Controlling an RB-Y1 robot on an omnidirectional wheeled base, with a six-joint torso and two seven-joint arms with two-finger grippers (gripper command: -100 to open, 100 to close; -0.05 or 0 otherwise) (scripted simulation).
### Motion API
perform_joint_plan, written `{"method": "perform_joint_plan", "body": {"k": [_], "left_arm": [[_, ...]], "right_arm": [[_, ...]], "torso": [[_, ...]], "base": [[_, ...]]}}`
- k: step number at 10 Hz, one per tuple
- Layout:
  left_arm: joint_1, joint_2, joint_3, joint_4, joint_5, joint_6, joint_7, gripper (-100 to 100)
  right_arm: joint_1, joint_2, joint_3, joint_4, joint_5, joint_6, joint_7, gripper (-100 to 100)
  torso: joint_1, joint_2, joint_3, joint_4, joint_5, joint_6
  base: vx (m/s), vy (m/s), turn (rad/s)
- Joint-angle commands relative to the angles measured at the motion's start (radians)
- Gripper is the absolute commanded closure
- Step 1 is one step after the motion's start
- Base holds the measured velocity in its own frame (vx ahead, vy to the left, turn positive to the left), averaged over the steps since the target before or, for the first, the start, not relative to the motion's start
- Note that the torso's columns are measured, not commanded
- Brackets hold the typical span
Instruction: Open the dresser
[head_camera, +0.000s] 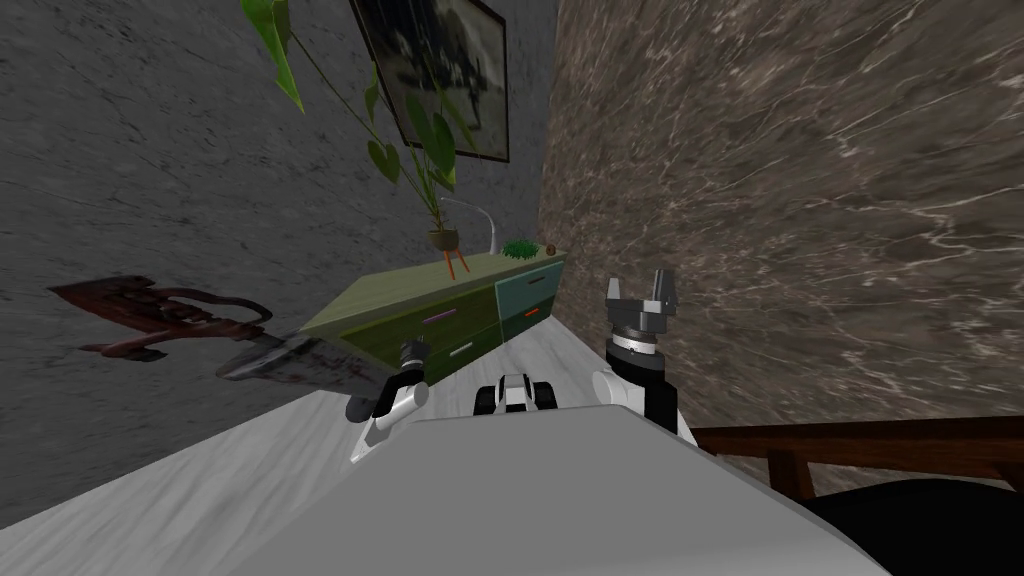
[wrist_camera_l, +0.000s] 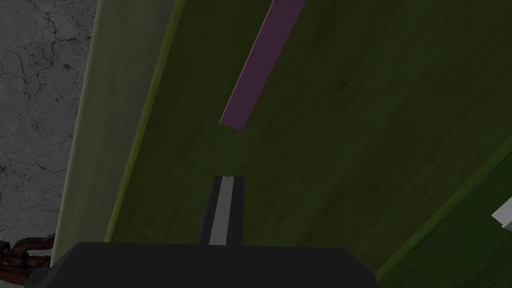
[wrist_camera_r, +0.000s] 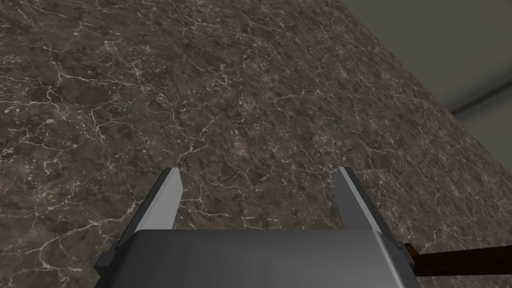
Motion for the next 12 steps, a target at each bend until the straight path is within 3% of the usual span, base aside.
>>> {"method": "perform_joint_plan", "body": {"k": [1,8,9,12], "left_arm": [[-0.001,0.006,0.010,-0.008,0.004,0.015,0.002,-100],[-0.009,0.008,0.028,-0.016,0.011,0.041,0.006,-100],[-0.009,0.008,0.029,-0.016,0.011,0.042,0.006,100],[0.010,0.009,0.024,-0.042,0.015,0.050,0.008,100]], "right_arm": [[0.000,0.000,0.000,0.000,0.000,0.000,0.000,0],[0.001,0.000,0.000,0.000,0.000,0.000,0.000,0],[0.000,0.000,0.000,0.000,0.000,0.000,0.000,0],[0.000,0.000,0.000,0.000,0.000,0.000,0.000,0]], "torso": [[0.003,-0.006,-0.003,-0.001,0.001,0.000],[0.002,0.003,0.002,0.001,0.000,0.000],[0.001,0.002,0.001,0.001,0.000,0.000],[-0.003,0.005,0.003,0.001,-0.001,0.000]], "base": [[0.071,0.022,0.008],[0.128,0.034,0.001],[0.010,0.006,0.001],[-0.119,-0.065,0.013]]}}
